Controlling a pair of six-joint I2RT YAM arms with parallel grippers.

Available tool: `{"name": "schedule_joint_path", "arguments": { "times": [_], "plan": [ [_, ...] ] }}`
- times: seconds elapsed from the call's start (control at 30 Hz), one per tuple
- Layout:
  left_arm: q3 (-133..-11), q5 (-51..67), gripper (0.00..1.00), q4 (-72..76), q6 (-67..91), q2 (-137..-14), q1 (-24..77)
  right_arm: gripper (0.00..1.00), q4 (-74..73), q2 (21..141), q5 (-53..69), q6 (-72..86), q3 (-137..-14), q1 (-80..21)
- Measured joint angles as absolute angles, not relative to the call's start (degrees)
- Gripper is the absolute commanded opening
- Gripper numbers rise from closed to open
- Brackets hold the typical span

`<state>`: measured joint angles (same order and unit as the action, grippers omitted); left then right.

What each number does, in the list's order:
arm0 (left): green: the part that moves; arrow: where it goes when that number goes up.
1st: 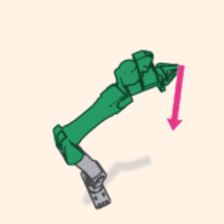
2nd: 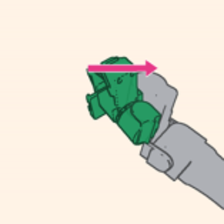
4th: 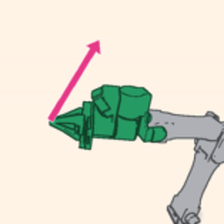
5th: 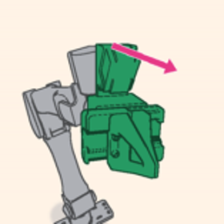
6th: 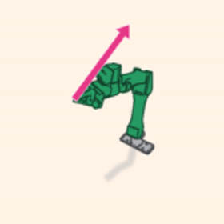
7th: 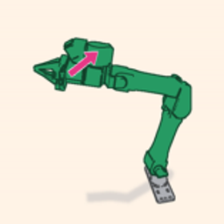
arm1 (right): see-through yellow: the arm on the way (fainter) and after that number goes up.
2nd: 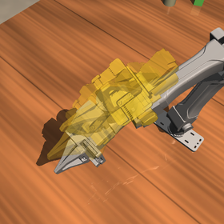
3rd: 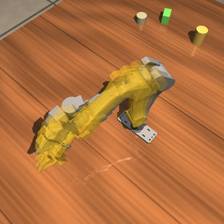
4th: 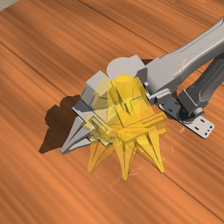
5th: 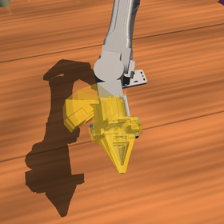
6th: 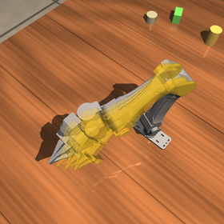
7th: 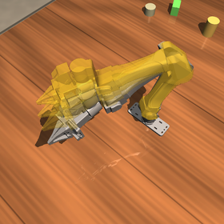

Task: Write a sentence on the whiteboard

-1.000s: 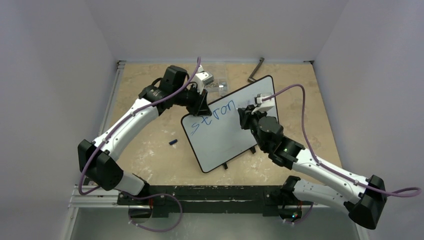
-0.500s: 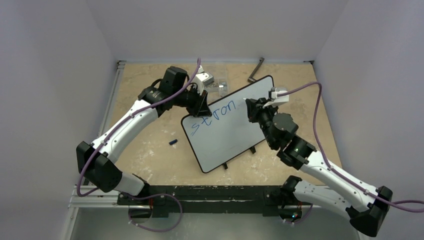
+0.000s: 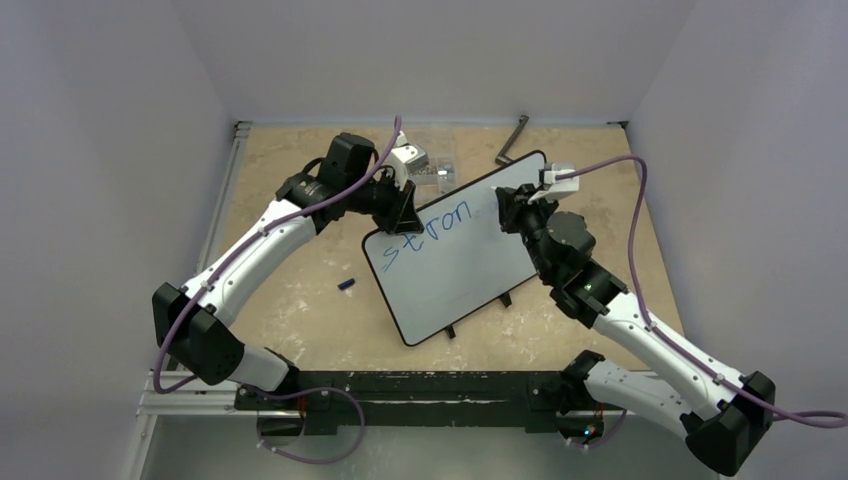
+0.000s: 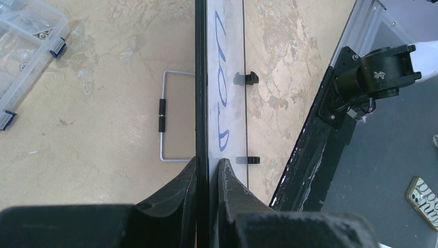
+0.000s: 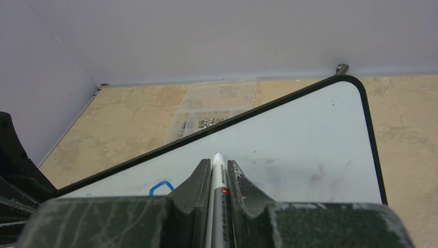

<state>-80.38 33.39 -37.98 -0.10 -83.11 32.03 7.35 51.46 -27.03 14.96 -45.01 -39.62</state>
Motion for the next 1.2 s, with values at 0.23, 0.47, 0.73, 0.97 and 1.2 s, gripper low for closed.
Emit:
{"name": "schedule_joint_path", "arguments": {
  "times": [0.23, 0.47, 0.73, 0.97, 1.2],
  "plan": [
    [-80.4, 33.4, 0.0, -38.0, -0.1, -83.1, 32.1, 0.0, 8.3, 54.0, -25.7, 14.9, -45.0, -39.3],
    [-80.4, 33.1, 0.0, -38.0, -0.1, -83.0, 32.3, 0.0, 8.7, 54.5, -25.3, 14.9, -45.0, -39.3],
    [-80.4, 32.5, 0.0, -38.2, 0.3, -83.0, 32.3, 0.0, 9.3, 55.2, -22.5, 14.9, -45.3, -38.9],
    [-80.4, 32.5, 0.0, -38.2, 0.4, -83.0, 32.3, 0.0, 10.3, 55.2, -17.8, 14.9, -45.3, -38.9],
    [-80.4, 32.4, 0.0, -38.2, 0.4, -83.0, 32.3, 0.0, 10.3, 54.9, -15.6, 15.0, -44.6, -38.9]
  ]
}}
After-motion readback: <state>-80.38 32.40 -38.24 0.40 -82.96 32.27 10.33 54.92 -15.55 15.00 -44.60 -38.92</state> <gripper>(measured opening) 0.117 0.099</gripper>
